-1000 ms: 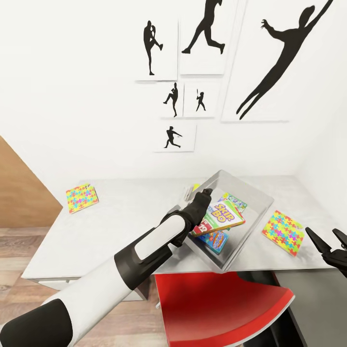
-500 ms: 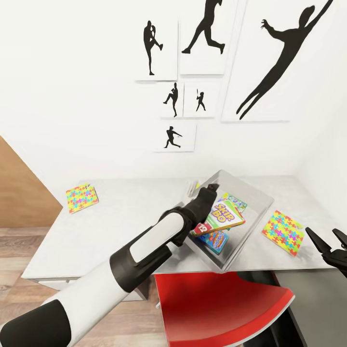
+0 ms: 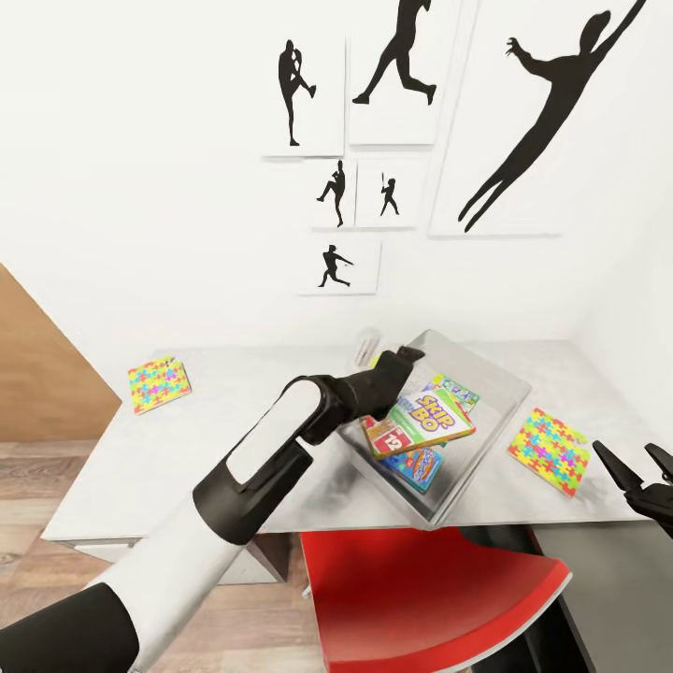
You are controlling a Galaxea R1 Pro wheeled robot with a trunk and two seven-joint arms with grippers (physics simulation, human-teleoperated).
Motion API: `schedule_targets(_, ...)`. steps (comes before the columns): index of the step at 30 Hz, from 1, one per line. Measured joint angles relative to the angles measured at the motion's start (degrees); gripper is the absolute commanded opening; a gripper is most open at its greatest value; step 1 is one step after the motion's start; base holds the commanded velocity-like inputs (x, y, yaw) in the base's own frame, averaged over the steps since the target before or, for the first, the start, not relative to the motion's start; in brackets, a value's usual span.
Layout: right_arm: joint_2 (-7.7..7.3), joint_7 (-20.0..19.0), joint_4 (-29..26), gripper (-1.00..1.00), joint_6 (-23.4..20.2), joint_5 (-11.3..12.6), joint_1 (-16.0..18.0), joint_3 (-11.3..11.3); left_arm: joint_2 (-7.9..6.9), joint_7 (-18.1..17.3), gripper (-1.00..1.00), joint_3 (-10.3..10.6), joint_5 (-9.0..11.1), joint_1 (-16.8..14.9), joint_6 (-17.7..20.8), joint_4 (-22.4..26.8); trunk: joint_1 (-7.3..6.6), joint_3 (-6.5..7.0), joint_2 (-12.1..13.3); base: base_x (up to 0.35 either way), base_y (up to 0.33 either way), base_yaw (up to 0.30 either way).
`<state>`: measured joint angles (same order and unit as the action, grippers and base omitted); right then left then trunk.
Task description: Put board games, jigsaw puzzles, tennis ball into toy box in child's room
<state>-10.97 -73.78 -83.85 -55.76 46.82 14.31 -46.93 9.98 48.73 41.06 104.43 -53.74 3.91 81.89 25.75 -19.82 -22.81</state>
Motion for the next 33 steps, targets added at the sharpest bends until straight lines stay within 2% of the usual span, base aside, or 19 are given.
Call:
schedule_targets(1, 0.0, 0.0, 0.0, 1.0, 0.0, 0.0, 0.0, 0.0, 0.0, 0.02, 1.0, -0.06, 0.02, 0.0, 0.09, 0.0, 0.0, 0.0, 0.0, 0.0, 0.0, 0.0)
schedule_targets(4, 0.0, 0.0, 0.0, 1.0, 0.01, 0.0, 0.0, 0.0, 0.0, 1.45, 1.0, -5.78, -0.06, 0.13, 8.67, 0.08, 0.0, 0.0, 0.0, 0.0, 0.0, 0.0)
schedule_targets(11, 0.0, 0.0, 0.0, 1.0, 0.02, 0.0, 0.02, 0.02, -0.02, 3.73, 1.0, -22.48, -0.09, 0.31, 30.19, 0.15, 0.0, 0.0, 0.0, 0.0, 0.0, 0.0)
schedule_targets(12, 0.0, 0.0, 0.0, 1.0, 0.02, 0.0, 0.03, 0.02, -0.03, 3.98, 1.0, -26.98, -0.08, 0.33, 35.66, 0.15, 0.0, 0.0, 0.0, 0.0, 0.0, 0.0)
schedule_targets(13, 0.0, 0.0, 0.0, 1.0, 0.02, 0.0, 0.02, 0.01, -0.15, 4.07, 1.0, -29.28, 0.04, 0.34, 38.2, 0.15, 0.0, 0.0, 0.0, 0.0, 0.0, 0.0)
schedule_targets(14, 0.0, 0.0, 0.0, 1.0, 0.02, 0.0, 0.02, 0.01, -0.14, 4.07, 1.0, -29.36, 0.1, 0.34, 38.27, 0.16, 0.0, 0.0, 0.0, 0.0, 0.0, 0.0)
schedule_targets(16, 0.0, 0.0, 0.0, 1.0, 0.02, 0.0, 0.02, 0.0, -1.08, 4.22, 1.0, -33.0, 0.47, 0.35, 42.26, 0.16, 0.0, 0.0, 0.0, 0.0, 0.0, 0.0)
schedule_targets(17, 0.0, 0.0, 0.0, 1.0, 0.02, 0.0, 0.02, 0.01, -2.92, 4.34, 1.0, -35.51, 1.18, 0.35, 44.94, 0.16, 0.0, 0.0, 0.0, 0.0, 0.0, 0.0)
schedule_targets(18, 0.0, 0.0, 0.0, 1.0, 0.04, -0.02, 0.01, -0.01, -4.14, 4.38, 1.0, -36.63, 1.84, 0.35, 45.94, 0.16, 0.0, 0.0, 0.0, 0.0, 0.0, 0.0)
schedule_targets(19, 0.0, 0.0, 0.0, 1.0, 0.03, -0.02, 0.01, -0.01, -4.19, 4.38, 1.0, -36.67, 1.95, 0.35, 45.94, 0.16, 0.0, 0.0, 0.0, 0.0, 0.0, 0.0)
schedule_targets(20, 0.0, 0.0, 0.0, 1.0, 0.05, -0.03, 0.0, 0.0, -5.35, 4.41, 1.0, -37.39, 2.47, 0.37, 46.77, 0.16, 0.0, 0.0, 0.0, 0.0, 0.0, 0.0)
schedule_targets(23, 0.0, 0.02, 0.0, 1.0, 0.11, -0.06, 0.0, 0.01, -8.99, 4.45, 1.0, -38.88, 4.68, 0.47, 48.59, 0.17, 0.0, 0.0, 0.0, 0.0, 0.0, 0.0)
schedule_targets(24, -0.01, 0.03, 0.01, 1.0, 0.14, -0.12, -0.01, 0.02, -11.27, 4.47, 1.0, -39.63, 6.28, 0.62, 49.71, 0.11, 0.0, 0.0, 0.0, 0.0, 0.0, 0.0)
schedule_targets(25, -0.01, 0.04, 0.01, 1.0, 0.15, -0.19, -0.01, 0.02, -12.66, 4.45, 1.0, -39.91, 7.37, 0.76, 50.21, 0.09, 0.0, 0.0, 0.0, 0.0, 0.0, 0.0)
schedule_targets(26, -0.01, 0.04, 0.01, 1.0, 0.15, -0.18, -0.01, 0.02, -12.71, 4.45, 1.0, -39.92, 7.48, 0.77, 50.19, 0.09, 0.0, 0.0, 0.0, 0.0, 0.0, 0.0)
schedule_targets(27, -0.01, 0.05, 0.01, 1.0, 0.16, -0.29, -0.02, 0.02, -14.07, 4.43, 1.0, -40.13, 8.38, 0.91, 50.8, 0.07, 0.0, 0.0, 0.0, 0.0, 0.0, 0.0)
schedule_targets(33, -0.01, 0.04, 0.01, 1.0, 0.19, -1.43, -0.02, 0.02, -23.72, 4.4, 1.0, -40.72, 15.32, 2.17, 53.8, -0.11, 0.0, 0.0, 0.0, 0.0, 0.0, 0.0)
